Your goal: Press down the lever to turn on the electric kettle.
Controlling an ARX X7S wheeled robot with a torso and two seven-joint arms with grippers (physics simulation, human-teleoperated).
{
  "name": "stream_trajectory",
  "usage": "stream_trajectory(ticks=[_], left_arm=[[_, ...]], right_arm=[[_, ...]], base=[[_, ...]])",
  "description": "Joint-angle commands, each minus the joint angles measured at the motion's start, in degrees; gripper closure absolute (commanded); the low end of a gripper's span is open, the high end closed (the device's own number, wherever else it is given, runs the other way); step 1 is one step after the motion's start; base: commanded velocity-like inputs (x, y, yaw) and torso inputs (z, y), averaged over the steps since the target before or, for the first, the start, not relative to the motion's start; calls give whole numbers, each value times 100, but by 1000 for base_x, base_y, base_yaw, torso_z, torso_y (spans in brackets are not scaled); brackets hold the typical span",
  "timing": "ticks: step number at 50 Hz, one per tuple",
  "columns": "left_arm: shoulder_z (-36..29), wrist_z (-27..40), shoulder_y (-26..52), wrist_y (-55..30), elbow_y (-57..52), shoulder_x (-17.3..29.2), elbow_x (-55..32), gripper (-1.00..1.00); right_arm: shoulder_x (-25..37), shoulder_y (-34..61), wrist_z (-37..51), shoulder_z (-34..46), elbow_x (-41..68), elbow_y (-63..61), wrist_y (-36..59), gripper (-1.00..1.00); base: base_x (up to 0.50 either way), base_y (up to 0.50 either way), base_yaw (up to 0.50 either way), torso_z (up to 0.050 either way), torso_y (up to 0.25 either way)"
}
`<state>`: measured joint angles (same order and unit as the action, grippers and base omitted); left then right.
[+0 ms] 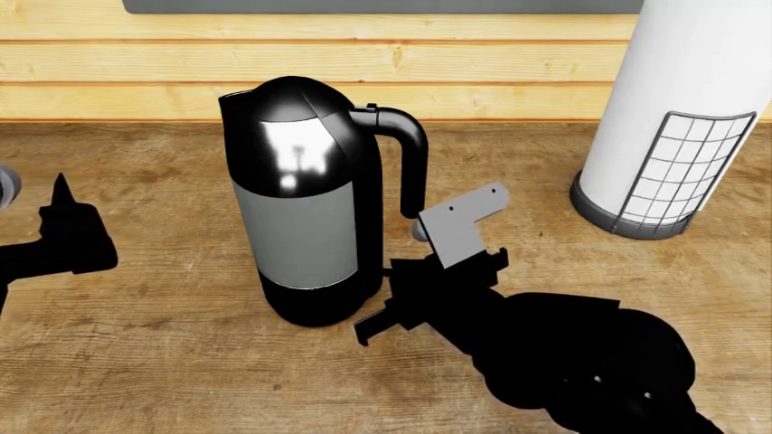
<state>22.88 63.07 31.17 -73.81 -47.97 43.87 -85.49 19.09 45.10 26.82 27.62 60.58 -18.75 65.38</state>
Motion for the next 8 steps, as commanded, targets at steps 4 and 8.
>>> stream_trajectory(ticks=[4, 8], left_arm=[[19, 151, 36, 70, 2, 119, -198, -100], [13, 162, 31, 88, 2, 133, -208, -100]], right_arm=[[88, -271, 84, 321, 44, 326, 211, 100], [91, -277, 122, 346, 72, 323, 250, 100]], base=[[3, 0, 1, 0, 0], [0, 0, 1, 0, 0]])
